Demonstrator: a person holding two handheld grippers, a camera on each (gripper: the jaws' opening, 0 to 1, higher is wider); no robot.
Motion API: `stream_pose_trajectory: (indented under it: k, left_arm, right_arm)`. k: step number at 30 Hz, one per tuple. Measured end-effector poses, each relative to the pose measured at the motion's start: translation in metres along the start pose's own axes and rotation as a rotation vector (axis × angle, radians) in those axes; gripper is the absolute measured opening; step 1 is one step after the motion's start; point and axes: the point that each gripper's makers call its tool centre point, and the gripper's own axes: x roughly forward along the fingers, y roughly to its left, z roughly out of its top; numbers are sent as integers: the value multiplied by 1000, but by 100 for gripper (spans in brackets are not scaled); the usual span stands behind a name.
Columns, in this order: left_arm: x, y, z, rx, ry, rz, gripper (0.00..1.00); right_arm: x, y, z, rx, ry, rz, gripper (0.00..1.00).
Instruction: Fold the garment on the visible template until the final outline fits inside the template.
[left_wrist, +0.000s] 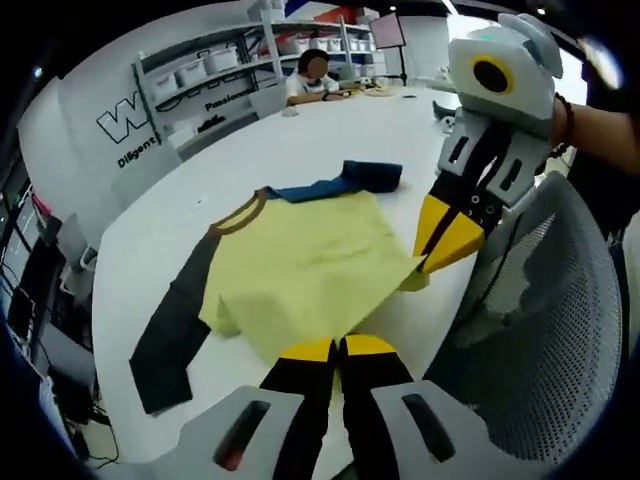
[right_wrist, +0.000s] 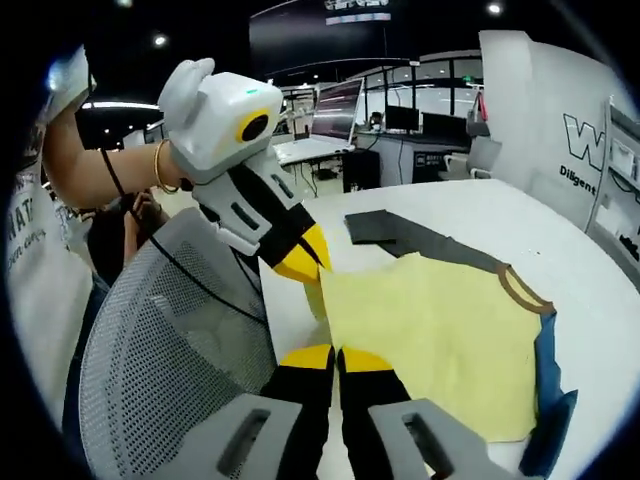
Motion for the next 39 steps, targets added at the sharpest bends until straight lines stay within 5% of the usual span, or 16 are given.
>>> stream_pose_trajectory:
  k: [13,16,29,34,39]
  left_arm:
    - [-15,-21,-19,66,73,-68,6]
    - [-24,-21,-14,52,33,-80,7]
    - [-27,39,-14,-218,-72,127,42]
    - [-24,48,-15,-294,-96,146,63]
    - [-16,61,-14,-354,-113,169,70]
  right_arm:
    - [-12,10,-10,63,15,37,0]
    - [-19,2,-7,113,-11,9,1]
    - [-43,-43,-12,257,-72,-164,42]
    - [-47,-59,-22,309,-79,-221,56]
    - [-48,-77,-31,334,-76,-277,66]
